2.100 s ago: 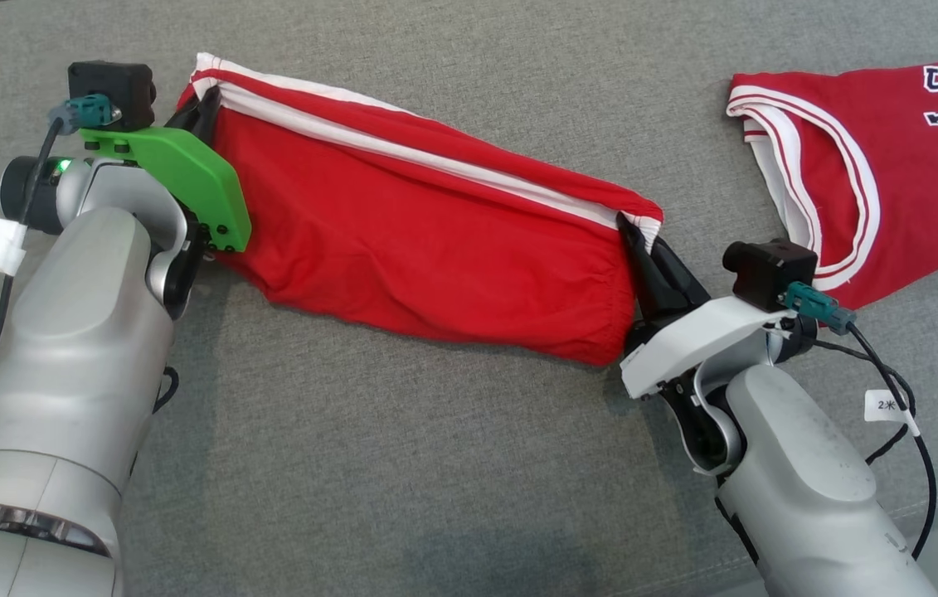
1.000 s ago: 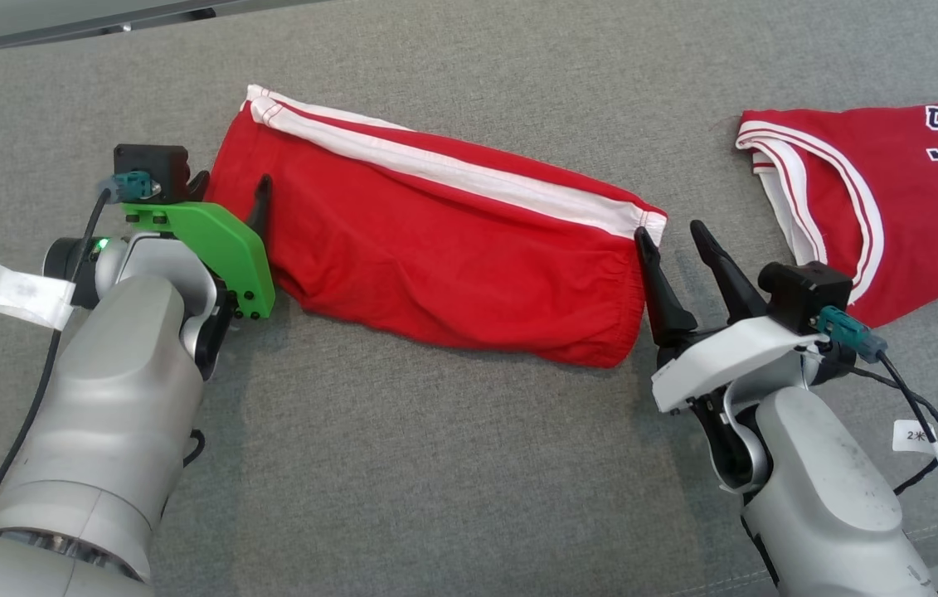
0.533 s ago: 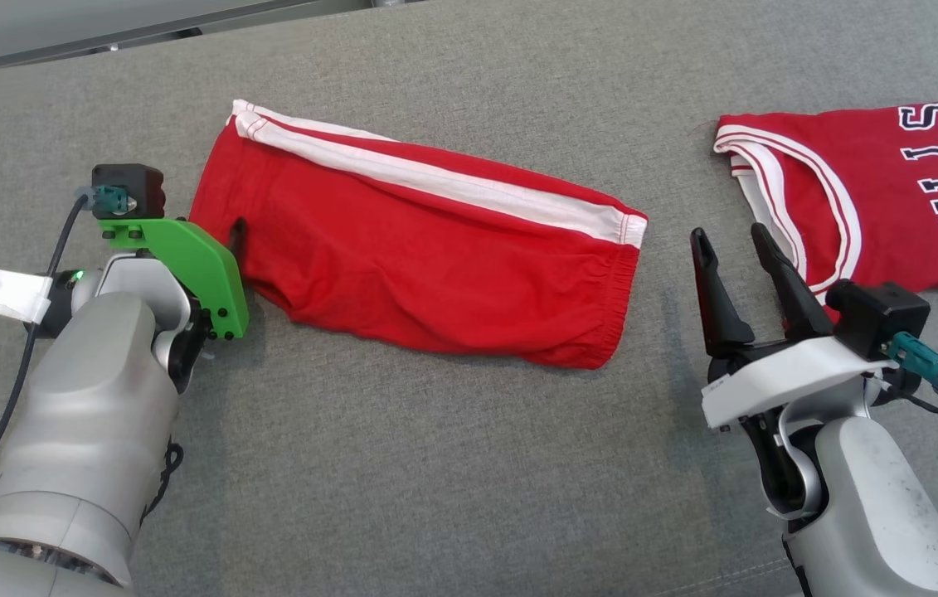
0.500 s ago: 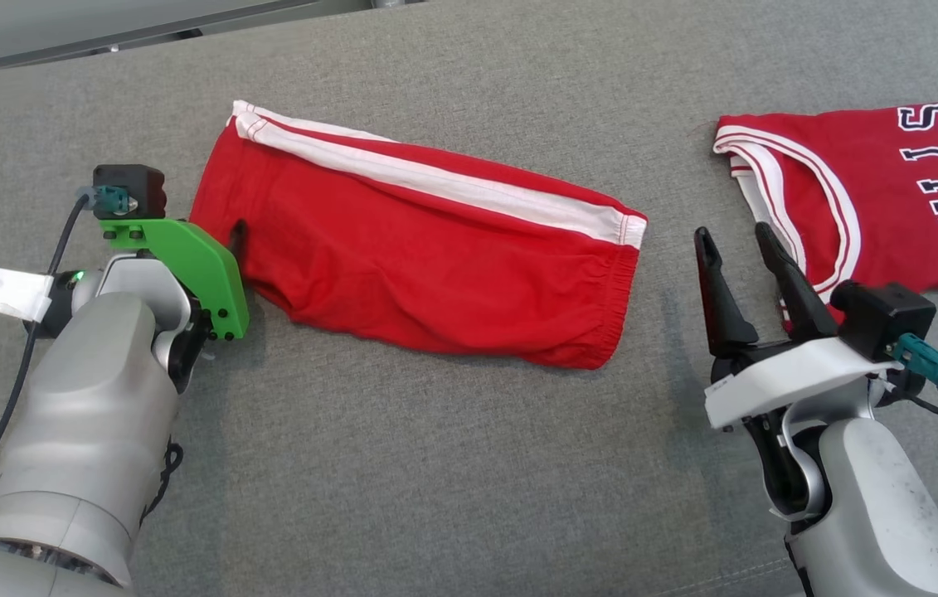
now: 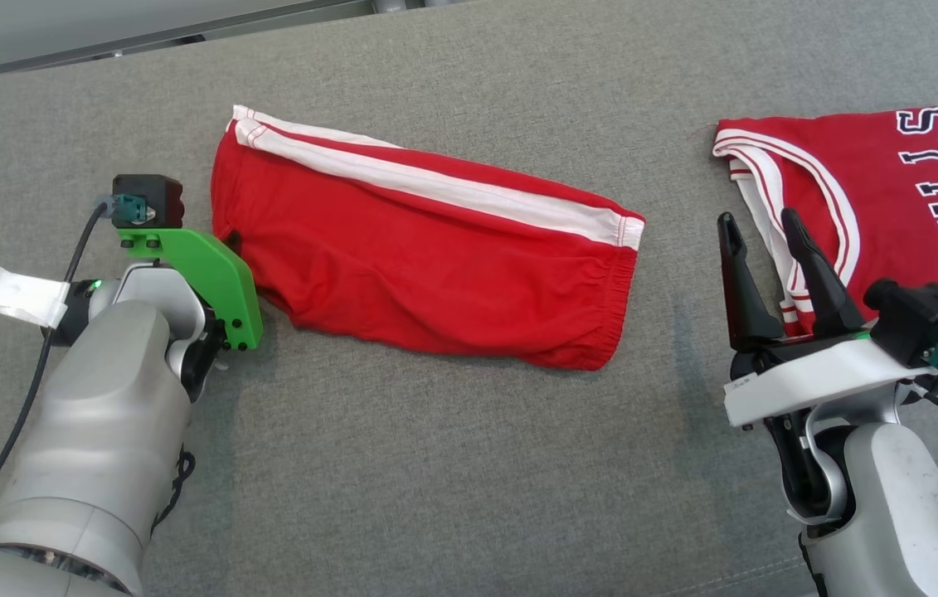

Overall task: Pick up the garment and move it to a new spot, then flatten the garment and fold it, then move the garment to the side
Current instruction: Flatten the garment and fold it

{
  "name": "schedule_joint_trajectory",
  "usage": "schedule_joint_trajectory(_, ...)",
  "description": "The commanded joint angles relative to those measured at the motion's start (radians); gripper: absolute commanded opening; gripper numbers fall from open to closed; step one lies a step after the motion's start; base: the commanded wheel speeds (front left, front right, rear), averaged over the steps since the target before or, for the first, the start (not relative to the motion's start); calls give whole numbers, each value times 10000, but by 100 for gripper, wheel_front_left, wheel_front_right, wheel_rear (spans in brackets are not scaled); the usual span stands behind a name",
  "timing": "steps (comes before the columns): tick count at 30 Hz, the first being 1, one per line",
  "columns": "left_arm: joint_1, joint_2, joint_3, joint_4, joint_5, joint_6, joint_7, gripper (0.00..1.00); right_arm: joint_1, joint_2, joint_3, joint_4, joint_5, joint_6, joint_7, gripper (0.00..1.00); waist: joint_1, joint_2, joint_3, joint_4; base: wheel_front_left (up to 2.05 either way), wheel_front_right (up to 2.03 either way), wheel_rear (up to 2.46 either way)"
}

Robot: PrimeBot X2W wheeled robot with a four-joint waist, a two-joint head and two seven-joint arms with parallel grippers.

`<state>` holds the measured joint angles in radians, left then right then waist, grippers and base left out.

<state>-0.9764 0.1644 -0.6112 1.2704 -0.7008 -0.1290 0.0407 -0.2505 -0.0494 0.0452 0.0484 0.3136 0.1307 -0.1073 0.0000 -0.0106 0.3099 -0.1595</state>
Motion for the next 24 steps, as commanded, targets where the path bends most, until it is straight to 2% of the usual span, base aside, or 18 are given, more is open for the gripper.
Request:
schedule_joint_trajectory(1,358,26,-55,74,-69,-7,-44,0,132,-24,-90,-95,-11,0,-31,100,0,106,-72,61,0,0,0)
schedule_joint_trajectory(17,1638,36,-39,-781,-687,-1,-1121,0,653,-25,-557,-178,-95,0,-20,100,0,106,-1102,940,0,0,0)
schedule_joint_trajectory(24,2631,-234,160,-1101,-961,447,-1756,0,1034,-25,-759,-209,-86,0,60,100,0,106,-1577,1402,0,0,0)
